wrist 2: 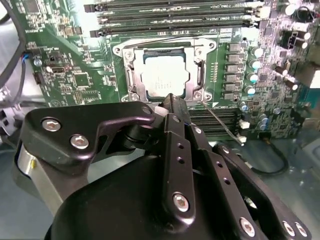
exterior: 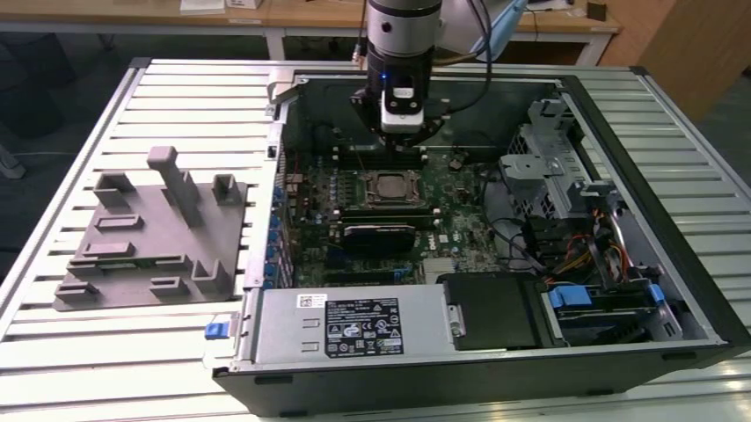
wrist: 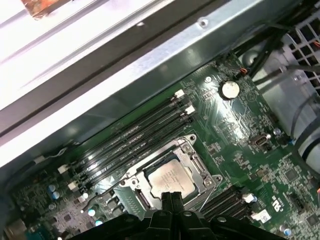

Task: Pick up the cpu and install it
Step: 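Install the first cpu locking lever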

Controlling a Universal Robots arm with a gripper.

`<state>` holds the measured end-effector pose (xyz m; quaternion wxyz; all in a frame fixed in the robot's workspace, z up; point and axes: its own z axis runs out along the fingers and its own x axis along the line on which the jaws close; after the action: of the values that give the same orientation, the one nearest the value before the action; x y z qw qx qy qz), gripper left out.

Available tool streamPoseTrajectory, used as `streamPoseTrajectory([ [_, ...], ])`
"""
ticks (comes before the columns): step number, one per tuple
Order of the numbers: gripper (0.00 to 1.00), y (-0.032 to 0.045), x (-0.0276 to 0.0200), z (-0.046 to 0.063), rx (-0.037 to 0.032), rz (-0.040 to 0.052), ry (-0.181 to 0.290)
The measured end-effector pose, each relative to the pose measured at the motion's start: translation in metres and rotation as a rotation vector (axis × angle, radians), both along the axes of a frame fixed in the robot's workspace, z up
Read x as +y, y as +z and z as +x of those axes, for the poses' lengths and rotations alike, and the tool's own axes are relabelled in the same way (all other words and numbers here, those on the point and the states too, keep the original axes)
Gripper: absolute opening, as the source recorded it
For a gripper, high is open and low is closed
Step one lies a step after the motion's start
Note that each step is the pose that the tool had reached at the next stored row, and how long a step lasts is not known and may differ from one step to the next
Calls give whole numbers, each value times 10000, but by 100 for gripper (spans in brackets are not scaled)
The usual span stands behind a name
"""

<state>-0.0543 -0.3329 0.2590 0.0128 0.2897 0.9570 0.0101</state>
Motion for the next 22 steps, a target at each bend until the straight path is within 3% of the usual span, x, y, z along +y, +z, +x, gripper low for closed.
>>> streamPoseTrajectory([
  [13,11,0,0,0,0,0,1556],
  [22,11,-3,0,0,0,0,3123],
])
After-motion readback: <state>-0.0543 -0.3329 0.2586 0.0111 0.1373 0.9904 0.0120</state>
